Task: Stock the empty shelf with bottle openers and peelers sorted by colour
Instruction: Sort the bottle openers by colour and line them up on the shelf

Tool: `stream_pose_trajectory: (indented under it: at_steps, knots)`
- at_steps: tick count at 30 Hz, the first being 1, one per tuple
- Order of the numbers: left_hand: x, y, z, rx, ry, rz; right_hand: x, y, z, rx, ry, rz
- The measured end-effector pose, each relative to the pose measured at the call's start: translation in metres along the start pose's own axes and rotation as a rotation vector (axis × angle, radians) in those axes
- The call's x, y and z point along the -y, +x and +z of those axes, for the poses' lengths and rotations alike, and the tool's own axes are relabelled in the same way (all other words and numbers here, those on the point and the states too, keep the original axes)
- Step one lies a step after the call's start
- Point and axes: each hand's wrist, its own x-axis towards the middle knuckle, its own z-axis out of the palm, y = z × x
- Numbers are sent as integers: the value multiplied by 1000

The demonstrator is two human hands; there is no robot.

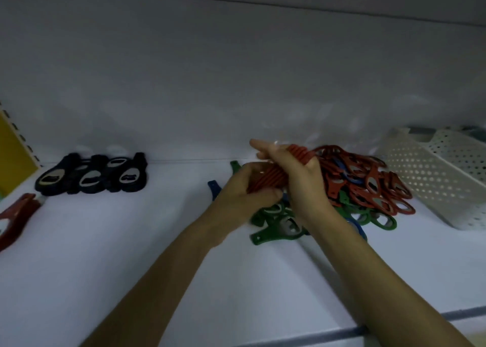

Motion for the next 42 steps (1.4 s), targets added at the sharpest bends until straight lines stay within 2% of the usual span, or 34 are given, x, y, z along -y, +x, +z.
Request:
stream_pose_trajectory:
  at_steps: [2,4,9,11,13,15,17,19,22,25,29,31,33,36,39,41,42]
  knots:
    - [-5,-10,-12,-134,-543,-82,10,1,17,-56,142,-25]
    - [-10,-22,-21,-280,-862,-123,9,-3,46,-79,235,12]
    - [-17,-50,-44,-456,-1097,-113,-16,-32,131,-78,249,179]
    - [-13,-65,-61,-546,-1005,-62,-20,-35,153,-36,296,254]
    - [-10,-83,-78,-653,-768,47,-22,-35,171,-1,349,359]
    - [-5,-103,-95,-742,-350,187,-24,-34,187,5,384,487]
    - [3,-119,-112,-725,49,257,-25,-33,201,27,459,599]
    - [6,-131,-129,-730,160,261,-26,-35,214,78,486,656]
    - [6,-146,-146,-778,31,250,-30,-40,229,228,385,626]
    - [10,-159,-160,-811,-180,193,-32,-39,224,402,223,527]
    - [10,-170,-180,-776,-110,162,-33,-32,214,573,145,335]
    - [7,-172,-194,-730,46,172,-31,-28,217,579,105,237]
    - [1,-178,-210,-681,299,192,-29,-25,224,565,70,132]
    - [1,-191,-242,-803,596,195,-34,-23,238,517,-53,-37]
    - [14,-193,-269,-829,938,47,-51,-22,256,476,-503,-465]
    - [23,-190,-276,-778,986,-28,-66,-26,266,596,-879,-752]
    - [27,-189,-277,-774,989,-34,-73,-29,269,676,-1019,-828]
